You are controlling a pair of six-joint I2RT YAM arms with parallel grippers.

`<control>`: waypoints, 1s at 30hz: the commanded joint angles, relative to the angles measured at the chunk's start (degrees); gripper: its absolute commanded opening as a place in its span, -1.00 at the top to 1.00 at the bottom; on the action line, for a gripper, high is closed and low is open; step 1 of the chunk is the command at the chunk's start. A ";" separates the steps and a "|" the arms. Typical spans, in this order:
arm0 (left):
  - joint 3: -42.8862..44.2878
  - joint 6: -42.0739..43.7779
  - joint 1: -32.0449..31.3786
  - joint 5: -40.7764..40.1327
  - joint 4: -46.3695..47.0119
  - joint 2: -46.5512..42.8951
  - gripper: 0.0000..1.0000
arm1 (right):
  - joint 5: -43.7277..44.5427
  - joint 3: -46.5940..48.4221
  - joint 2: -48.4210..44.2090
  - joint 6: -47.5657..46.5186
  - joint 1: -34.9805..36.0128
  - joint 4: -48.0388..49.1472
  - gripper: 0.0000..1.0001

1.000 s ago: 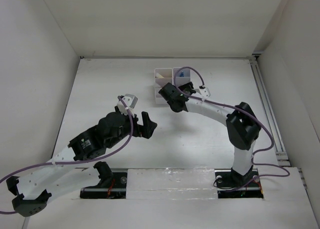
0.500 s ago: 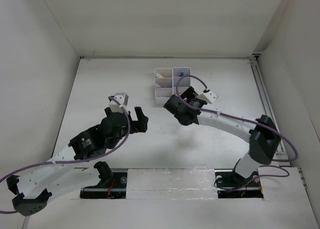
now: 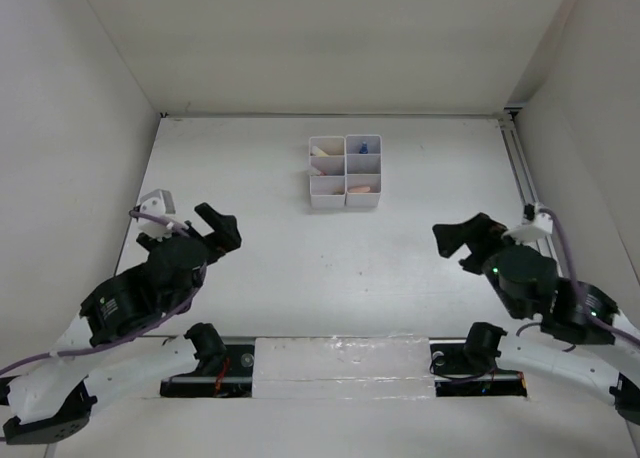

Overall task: Sort the stationery into containers
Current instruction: Reset both arms

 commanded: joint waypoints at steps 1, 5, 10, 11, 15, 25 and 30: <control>0.17 -3.82 0.22 -4.78 -3.46 -3.68 -1.00 | -4.83 0.32 -7.24 -3.28 4.59 -4.91 -1.00; -1.16 -4.35 0.22 -3.12 -2.06 -6.59 -1.00 | -3.37 5.32 -8.15 -3.83 4.62 -9.98 -1.00; -1.77 -4.35 0.22 -3.11 -1.35 -7.30 -1.00 | -4.24 6.74 -7.37 -6.10 4.62 -9.65 -1.00; -1.77 -4.35 0.22 -3.11 -1.35 -7.30 -1.00 | -3.63 7.26 -6.49 -6.11 4.62 -10.17 -1.00; -2.30 -4.88 0.22 -3.11 -1.35 -5.28 -1.00 | -0.55 7.88 -5.78 -4.70 4.62 -11.75 -1.00; -2.92 -4.35 0.22 -2.50 -0.56 -4.22 -1.00 | 2.53 8.41 -8.68 -4.70 4.62 -11.76 -1.00; -3.97 -3.12 1.27 -1.97 1.36 -4.75 -1.00 | 3.94 8.94 -9.20 -3.82 4.62 -12.81 -1.00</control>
